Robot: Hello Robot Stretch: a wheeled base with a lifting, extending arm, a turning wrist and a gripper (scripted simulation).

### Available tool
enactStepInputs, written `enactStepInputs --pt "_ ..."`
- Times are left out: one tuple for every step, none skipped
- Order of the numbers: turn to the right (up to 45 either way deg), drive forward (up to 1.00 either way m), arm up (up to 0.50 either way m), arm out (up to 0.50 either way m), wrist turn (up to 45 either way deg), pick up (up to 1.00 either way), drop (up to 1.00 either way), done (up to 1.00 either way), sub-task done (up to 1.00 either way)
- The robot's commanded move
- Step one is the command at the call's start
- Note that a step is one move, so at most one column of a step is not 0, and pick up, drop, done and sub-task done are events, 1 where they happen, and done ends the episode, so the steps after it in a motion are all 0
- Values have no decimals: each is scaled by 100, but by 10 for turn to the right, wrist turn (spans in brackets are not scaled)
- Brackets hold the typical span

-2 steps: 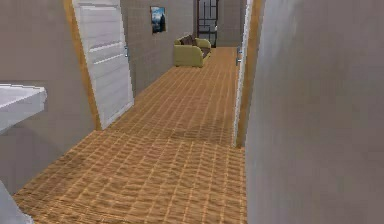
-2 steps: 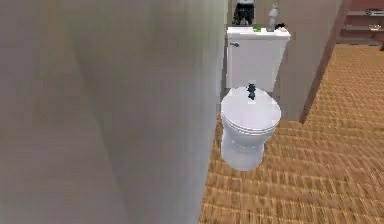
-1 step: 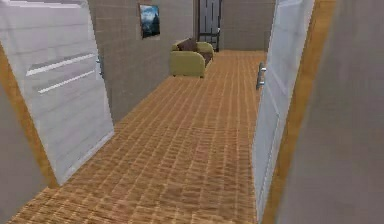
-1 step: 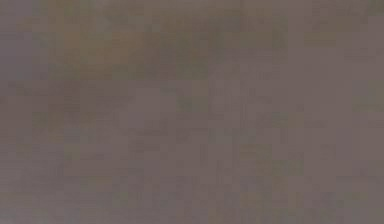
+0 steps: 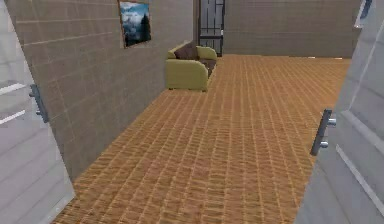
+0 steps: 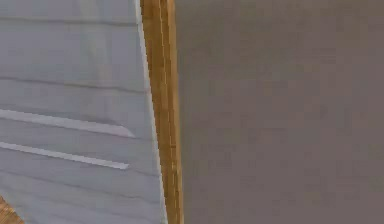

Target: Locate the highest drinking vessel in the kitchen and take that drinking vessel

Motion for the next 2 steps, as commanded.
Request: enactStepInputs --pt "0 100 0 0 0 0 0 0 0" --pt "0 50 0 0 0 0 0 0 0"
